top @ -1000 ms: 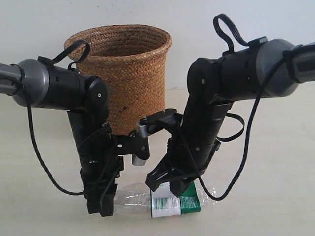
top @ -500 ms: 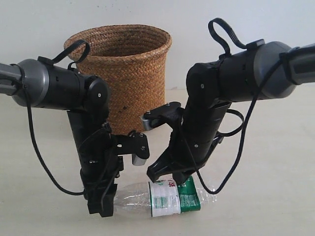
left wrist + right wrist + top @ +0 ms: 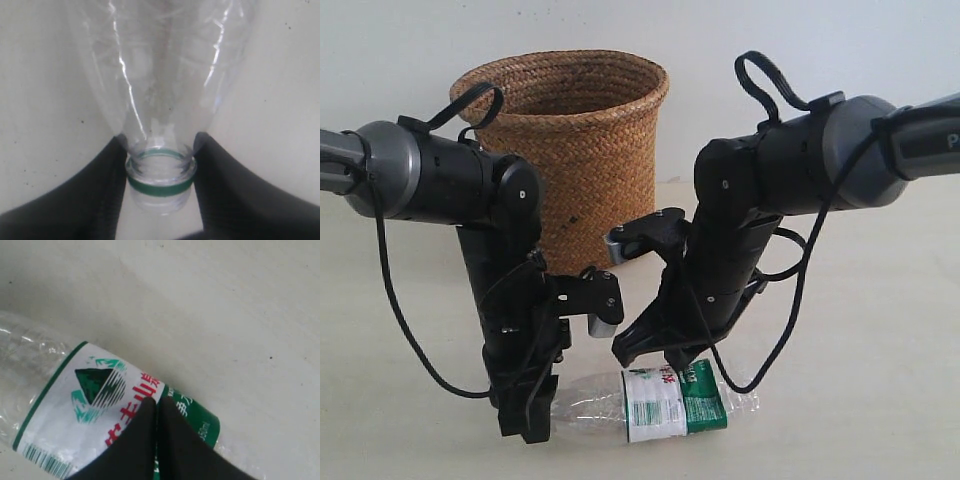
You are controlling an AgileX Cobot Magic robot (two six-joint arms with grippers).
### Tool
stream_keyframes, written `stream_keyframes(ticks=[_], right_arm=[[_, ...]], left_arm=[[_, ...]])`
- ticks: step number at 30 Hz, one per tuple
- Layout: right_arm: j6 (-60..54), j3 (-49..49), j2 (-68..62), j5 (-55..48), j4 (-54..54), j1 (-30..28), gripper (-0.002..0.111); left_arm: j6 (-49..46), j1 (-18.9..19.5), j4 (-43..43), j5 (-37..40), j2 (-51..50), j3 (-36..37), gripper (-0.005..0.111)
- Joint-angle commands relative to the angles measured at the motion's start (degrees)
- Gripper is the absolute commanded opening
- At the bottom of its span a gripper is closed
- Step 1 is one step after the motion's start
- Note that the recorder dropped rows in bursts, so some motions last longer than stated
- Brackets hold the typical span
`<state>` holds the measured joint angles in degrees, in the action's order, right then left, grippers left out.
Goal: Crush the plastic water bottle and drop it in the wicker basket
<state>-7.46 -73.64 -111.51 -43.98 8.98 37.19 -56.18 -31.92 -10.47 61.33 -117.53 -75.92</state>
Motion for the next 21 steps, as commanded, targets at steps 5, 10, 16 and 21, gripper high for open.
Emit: stream_keyframes(ticks=[5, 10, 16, 21], right_arm=[[-0.76, 3.77, -1.16, 1.47, -0.66, 0.03, 0.0], [-0.37, 8.83, -1.16, 6.17, -0.3, 0.03, 0.0], [-0.09, 10.3, -1.16, 7.05, -0.3, 0.03, 0.0], [-0.09, 10.3, -1.16, 7.54, -0.05, 0.03, 0.0]], left_arm=[[0.47, -0.31, -0.08, 0.68, 0.12, -0.42, 0.004], [0.47, -0.31, -0.08, 0.68, 0.12, -0.42, 0.004], [0.47, -0.31, -0.08, 0.68, 0.12, -0.42, 0.004], [0.88, -0.31, -0.07, 0.68, 0.12, -0.42, 0.004]])
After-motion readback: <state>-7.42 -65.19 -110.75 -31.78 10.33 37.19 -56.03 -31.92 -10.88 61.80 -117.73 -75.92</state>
